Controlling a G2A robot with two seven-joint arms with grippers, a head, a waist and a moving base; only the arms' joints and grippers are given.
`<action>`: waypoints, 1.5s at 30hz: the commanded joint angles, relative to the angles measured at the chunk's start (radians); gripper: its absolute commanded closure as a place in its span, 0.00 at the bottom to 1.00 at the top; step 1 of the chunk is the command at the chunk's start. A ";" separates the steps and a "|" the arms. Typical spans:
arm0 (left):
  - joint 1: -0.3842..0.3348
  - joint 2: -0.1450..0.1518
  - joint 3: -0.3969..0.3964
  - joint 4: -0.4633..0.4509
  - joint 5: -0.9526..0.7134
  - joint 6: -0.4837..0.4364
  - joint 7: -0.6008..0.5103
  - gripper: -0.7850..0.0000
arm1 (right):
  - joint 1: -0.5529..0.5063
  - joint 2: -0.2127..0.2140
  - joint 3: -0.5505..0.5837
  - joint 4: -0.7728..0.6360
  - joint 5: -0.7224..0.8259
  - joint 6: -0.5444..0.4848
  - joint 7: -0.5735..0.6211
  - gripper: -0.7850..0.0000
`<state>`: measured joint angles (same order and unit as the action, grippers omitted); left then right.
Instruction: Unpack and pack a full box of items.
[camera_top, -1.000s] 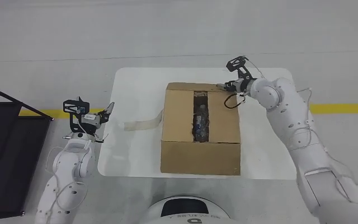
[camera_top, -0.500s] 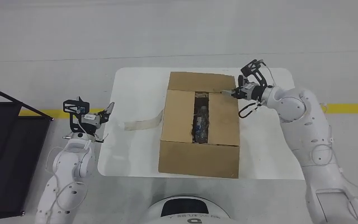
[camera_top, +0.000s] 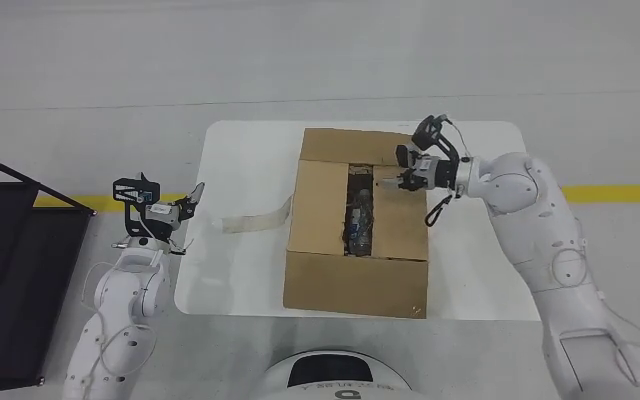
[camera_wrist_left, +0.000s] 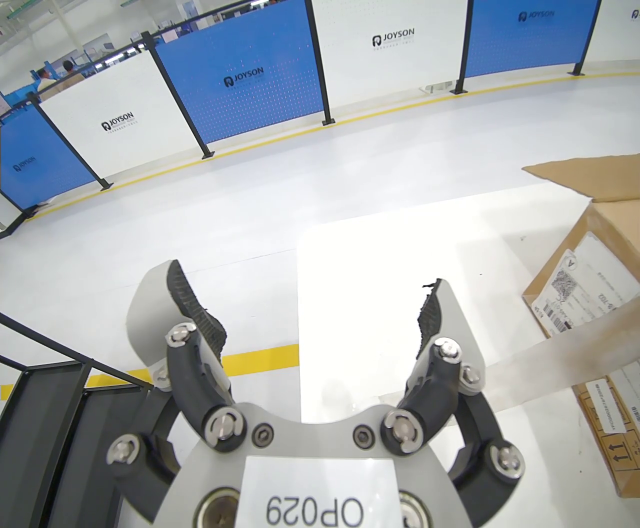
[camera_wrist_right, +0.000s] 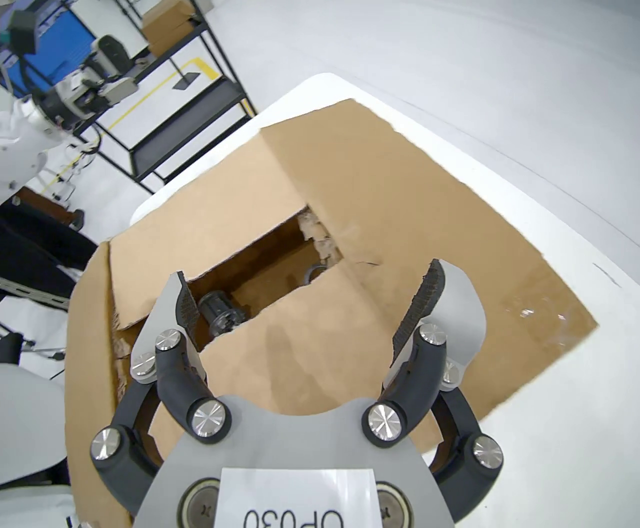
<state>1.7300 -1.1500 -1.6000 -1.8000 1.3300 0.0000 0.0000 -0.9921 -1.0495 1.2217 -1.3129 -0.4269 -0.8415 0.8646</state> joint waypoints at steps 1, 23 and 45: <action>0.000 0.000 0.000 0.000 0.000 0.000 0.000 0.00 | 0.017 0.001 -0.031 0.030 0.066 -0.050 0.063 0.00; 0.000 0.000 0.000 0.000 0.000 0.000 0.000 0.00 | 0.289 -0.016 -0.540 0.210 0.267 0.019 0.133 0.00; 0.000 0.000 0.000 0.000 0.000 0.000 0.000 0.00 | 0.612 0.021 -0.984 0.181 0.666 -0.171 -0.057 0.00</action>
<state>1.7300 -1.1500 -1.6000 -1.8000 1.3300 0.0000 0.0000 -0.3980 -1.0286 0.2445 -1.1156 0.2420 -1.0122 0.8080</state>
